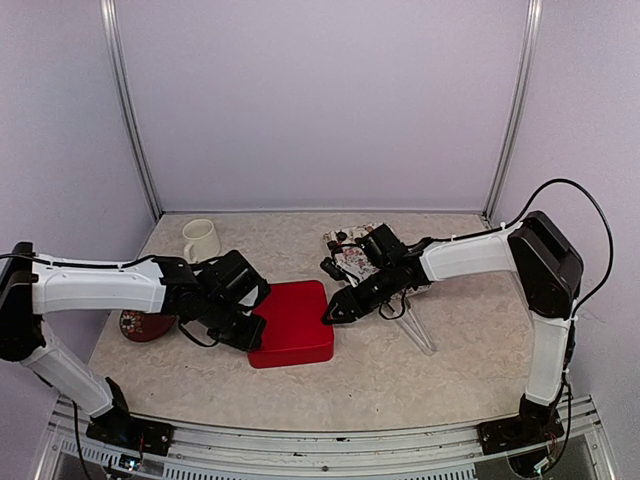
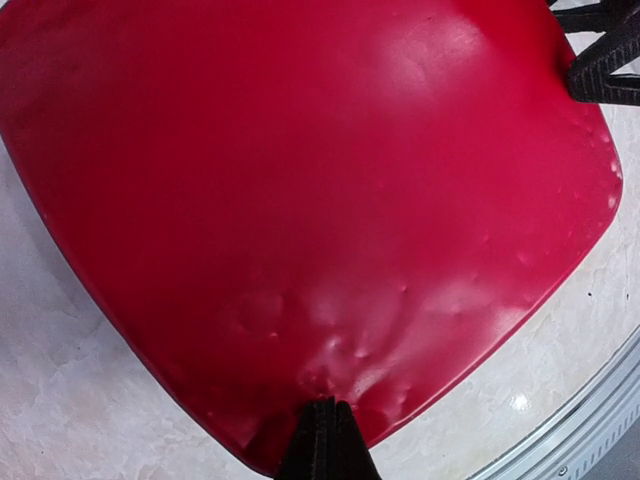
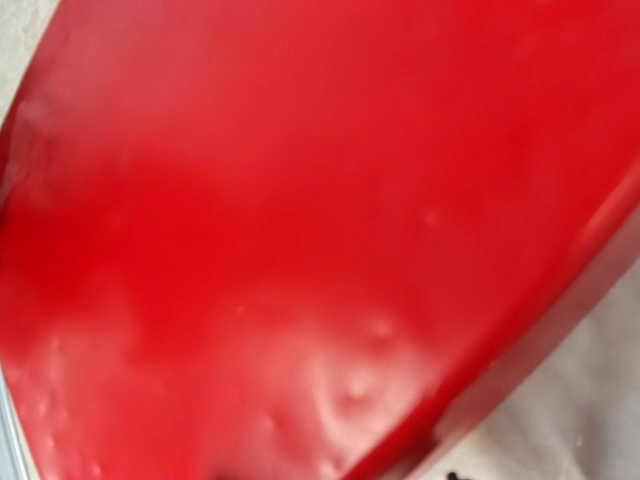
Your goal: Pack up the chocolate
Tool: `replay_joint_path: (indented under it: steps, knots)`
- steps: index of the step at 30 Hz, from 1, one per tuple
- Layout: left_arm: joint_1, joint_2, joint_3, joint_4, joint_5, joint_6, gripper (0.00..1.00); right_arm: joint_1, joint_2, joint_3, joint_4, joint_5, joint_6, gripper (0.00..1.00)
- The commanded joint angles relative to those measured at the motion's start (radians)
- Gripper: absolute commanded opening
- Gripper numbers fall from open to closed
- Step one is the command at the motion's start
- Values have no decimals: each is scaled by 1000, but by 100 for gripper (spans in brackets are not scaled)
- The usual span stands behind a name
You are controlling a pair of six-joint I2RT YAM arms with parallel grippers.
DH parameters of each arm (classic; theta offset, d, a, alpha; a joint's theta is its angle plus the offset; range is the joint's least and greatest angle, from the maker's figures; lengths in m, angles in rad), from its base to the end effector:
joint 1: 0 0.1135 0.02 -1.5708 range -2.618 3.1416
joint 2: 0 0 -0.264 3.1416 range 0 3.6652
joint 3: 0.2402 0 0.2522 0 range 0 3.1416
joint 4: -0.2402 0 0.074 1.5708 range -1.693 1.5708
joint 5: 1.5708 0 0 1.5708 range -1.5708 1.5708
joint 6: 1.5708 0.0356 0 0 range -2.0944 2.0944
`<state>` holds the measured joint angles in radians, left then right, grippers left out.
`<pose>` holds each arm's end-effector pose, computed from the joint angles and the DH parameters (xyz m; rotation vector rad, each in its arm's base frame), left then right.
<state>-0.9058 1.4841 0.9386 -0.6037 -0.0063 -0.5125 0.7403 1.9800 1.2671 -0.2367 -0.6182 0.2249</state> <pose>0.1745 -0.2222 0.2007 0.5438 2.7391 -0.3824 0.2884 0.2915 0.1571 -0.9363 2.4887 1.1423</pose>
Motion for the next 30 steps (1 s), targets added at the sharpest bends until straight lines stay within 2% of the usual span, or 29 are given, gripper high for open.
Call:
replay_joint_path:
  steps: [1,8,13,22,26,30]
  knots:
    - [57,11,54,-64,-46,6,2,14,35,-5,-80,81,-24,53]
    - [224,62,232,11,-74,81,4,-36,22,48,-55,82,6,54]
    - [283,119,289,64,-50,115,4,-70,36,149,-92,99,-13,54]
    - [280,259,178,146,-53,91,3,-78,128,207,-92,83,-23,53]
    - [265,302,187,136,-57,89,3,-75,156,190,-87,70,-21,51]
    - [246,277,225,123,-84,90,3,-77,112,190,-85,94,-24,52]
